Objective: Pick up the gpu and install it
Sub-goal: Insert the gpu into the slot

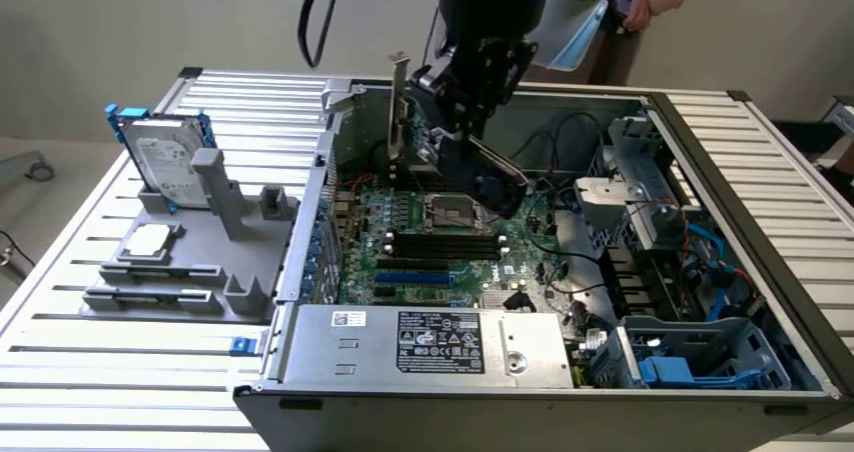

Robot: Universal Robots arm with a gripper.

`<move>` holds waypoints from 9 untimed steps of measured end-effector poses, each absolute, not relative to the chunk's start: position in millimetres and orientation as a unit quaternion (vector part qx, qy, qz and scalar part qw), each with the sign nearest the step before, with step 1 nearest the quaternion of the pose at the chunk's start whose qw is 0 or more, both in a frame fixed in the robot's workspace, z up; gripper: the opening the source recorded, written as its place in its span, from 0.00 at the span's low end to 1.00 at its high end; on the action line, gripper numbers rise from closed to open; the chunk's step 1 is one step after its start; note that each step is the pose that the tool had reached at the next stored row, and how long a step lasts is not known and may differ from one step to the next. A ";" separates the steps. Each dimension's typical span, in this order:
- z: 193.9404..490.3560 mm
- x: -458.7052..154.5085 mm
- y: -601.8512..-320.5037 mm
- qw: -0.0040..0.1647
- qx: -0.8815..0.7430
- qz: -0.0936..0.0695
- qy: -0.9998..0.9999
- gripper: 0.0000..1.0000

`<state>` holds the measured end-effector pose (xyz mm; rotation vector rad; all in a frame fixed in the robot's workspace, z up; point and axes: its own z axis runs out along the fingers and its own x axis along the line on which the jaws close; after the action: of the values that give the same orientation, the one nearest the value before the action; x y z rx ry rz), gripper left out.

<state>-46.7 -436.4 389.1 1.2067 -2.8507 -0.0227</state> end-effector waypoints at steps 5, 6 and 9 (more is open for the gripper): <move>385.9 -46.7 -436.4 0.022 0.432 -0.006 -0.902 0.26; 385.3 -46.7 -436.4 0.021 0.440 -0.005 -0.898 0.26; 382.7 -46.7 -436.4 0.021 0.464 -0.005 -0.886 0.26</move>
<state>-46.7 -436.4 382.7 1.4374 -2.7461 -0.0140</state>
